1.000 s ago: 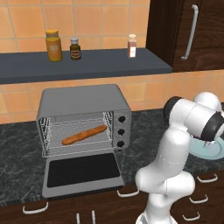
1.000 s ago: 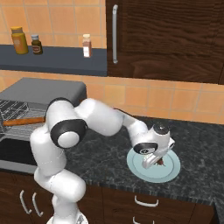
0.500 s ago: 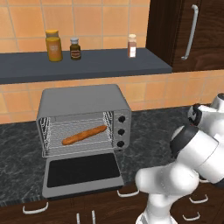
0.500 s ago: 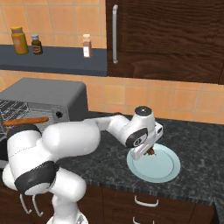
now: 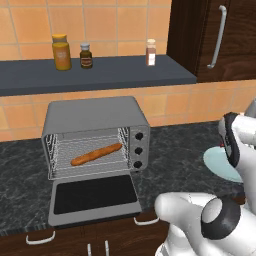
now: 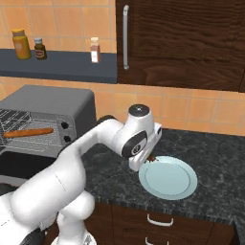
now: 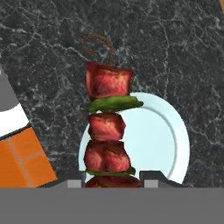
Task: Pick up the kebab skewer and baguette bread, and place them inside the toaster oven. Close the toaster oven door and start by setting the timer.
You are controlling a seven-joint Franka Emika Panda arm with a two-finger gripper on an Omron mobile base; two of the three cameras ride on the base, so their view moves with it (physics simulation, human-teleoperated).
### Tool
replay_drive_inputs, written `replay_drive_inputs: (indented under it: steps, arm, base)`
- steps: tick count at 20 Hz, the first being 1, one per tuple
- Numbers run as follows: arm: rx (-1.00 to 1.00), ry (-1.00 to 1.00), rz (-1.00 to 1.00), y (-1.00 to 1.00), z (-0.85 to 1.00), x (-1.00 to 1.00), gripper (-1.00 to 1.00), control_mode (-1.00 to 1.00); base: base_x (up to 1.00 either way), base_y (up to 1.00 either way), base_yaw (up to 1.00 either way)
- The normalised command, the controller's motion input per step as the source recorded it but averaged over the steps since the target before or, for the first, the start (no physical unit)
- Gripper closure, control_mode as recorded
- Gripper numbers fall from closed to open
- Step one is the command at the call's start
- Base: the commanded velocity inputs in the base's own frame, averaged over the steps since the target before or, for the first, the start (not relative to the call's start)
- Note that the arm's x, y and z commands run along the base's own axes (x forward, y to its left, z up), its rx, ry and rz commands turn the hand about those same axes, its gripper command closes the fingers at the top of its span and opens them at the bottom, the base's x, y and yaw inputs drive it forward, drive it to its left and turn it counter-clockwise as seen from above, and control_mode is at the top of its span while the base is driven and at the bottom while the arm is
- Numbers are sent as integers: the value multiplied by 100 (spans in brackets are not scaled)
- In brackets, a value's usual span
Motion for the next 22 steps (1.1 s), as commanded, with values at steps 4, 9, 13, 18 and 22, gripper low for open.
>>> replay_drive_inputs:
  steps: [4,9,13,18,22]
  arm:
    - [-9,-26,5,99,50,-46,100,-100]
    - [-3,-29,6,93,27,-8,100,-100]
    - [0,-7,22,96,12,2,100,-100]
    - [0,0,30,98,0,6,100,-100]
    - [-6,0,13,100,2,0,100,-100]
  base:
    - [0,0,0]
    - [0,0,0]
    - [0,0,0]
    - [0,0,0]
    - [0,0,0]
